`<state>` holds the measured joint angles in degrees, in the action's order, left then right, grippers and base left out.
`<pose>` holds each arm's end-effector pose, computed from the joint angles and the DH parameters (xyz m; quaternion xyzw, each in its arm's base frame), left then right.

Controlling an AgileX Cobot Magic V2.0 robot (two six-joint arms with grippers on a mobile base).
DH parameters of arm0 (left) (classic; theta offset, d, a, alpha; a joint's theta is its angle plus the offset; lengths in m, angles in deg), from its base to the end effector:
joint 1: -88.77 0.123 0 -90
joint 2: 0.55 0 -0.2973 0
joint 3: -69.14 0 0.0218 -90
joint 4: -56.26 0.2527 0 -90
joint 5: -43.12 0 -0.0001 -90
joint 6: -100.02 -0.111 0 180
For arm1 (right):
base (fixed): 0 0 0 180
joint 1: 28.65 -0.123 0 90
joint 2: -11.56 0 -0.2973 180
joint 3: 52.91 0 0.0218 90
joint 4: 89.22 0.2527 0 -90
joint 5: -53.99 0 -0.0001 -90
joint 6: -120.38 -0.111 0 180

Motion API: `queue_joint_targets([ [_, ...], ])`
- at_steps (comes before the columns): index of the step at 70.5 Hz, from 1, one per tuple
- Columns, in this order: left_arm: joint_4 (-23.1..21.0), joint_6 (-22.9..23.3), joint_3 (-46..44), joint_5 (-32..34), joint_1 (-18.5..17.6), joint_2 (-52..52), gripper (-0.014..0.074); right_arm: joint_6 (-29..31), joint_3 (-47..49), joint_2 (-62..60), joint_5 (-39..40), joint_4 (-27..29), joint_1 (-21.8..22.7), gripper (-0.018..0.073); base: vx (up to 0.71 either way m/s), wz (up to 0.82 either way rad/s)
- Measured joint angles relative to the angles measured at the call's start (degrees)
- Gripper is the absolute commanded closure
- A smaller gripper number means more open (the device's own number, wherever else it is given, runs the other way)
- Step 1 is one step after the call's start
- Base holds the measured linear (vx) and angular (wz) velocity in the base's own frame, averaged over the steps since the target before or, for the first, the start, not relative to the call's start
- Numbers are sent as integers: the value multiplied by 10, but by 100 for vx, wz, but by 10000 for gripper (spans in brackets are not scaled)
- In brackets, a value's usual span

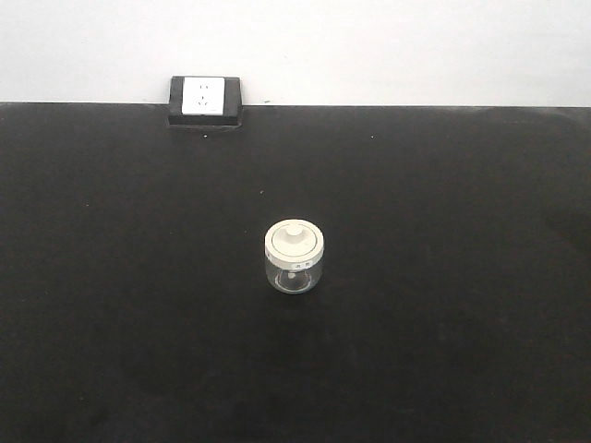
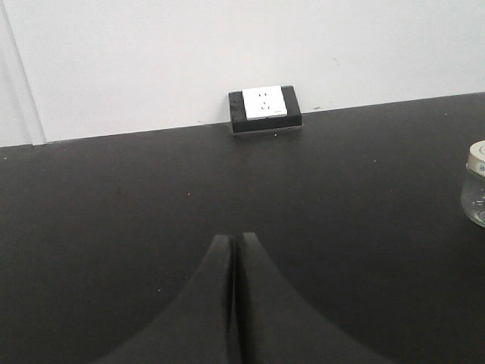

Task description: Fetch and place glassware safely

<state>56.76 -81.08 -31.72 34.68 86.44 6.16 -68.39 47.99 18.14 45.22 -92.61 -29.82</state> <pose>0.0658 -0.0025 0.1894 0.0247 0.7327 -0.0039 0.6801 0.0657 0.0003 0.1892 0.0303 0.7333 0.0357 0.6783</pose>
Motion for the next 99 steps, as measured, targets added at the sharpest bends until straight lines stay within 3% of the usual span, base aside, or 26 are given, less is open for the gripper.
queue_joint_targets([
  [99,0,0,1,0,0,0,603,4,0,0,6,2,0,563,0,0],
])
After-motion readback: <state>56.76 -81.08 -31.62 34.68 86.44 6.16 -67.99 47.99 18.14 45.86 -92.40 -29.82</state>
